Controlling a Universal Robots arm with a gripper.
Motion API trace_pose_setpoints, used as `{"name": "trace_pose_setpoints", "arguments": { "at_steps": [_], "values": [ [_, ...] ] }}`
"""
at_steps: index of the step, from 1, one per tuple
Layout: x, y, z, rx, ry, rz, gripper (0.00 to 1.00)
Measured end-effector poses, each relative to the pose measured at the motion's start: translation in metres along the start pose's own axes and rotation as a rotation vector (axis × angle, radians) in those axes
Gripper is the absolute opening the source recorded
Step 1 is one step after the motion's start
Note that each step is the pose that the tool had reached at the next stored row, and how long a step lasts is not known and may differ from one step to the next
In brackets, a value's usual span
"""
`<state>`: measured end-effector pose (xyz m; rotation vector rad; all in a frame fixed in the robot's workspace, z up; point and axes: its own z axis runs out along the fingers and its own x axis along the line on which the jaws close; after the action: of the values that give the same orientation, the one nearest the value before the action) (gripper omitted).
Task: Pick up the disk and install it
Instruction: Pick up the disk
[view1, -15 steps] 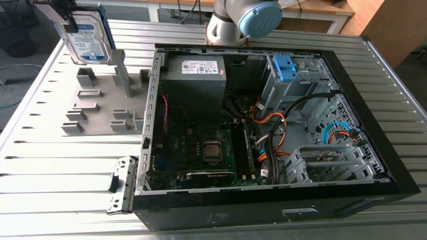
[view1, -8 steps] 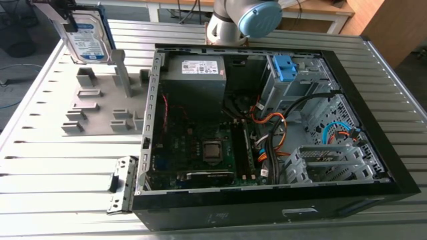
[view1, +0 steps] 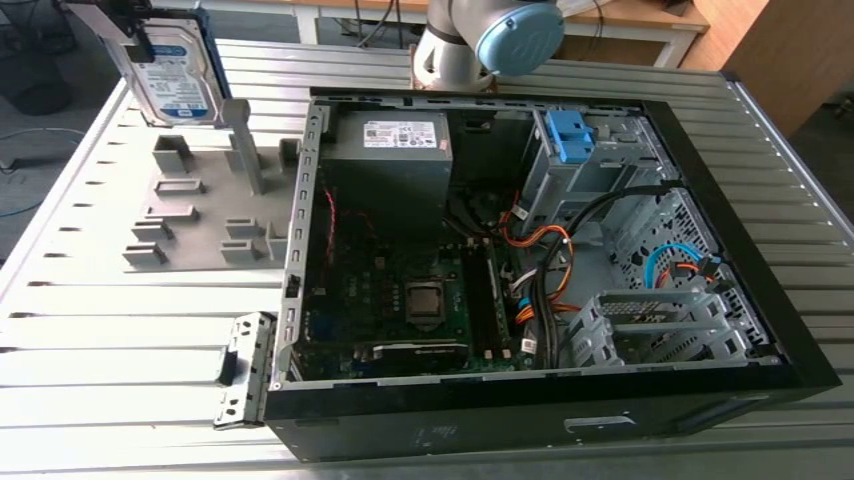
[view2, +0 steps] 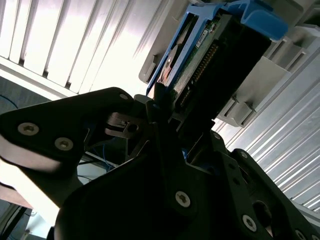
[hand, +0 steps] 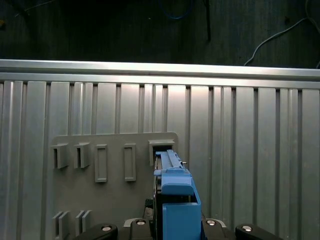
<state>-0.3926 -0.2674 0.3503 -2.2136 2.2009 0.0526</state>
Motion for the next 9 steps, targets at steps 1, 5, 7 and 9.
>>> {"name": "trace_pose_setpoints", "arguments": {
  "at_steps": [1, 5, 7, 9],
  "values": [
    [0.0, 0.0, -0.0003, 0.0, 0.0, 0.0, 0.36],
    [-0.0001, 0.0, -0.0016, 0.0, 0.0, 0.0, 0.36],
    [-0.0001, 0.0, -0.0021, 0.0001, 0.0, 0.0, 0.36],
    [-0.0001, 0.0, -0.0028, 0.0, 0.0, 0.0, 0.36]
  ]
}}
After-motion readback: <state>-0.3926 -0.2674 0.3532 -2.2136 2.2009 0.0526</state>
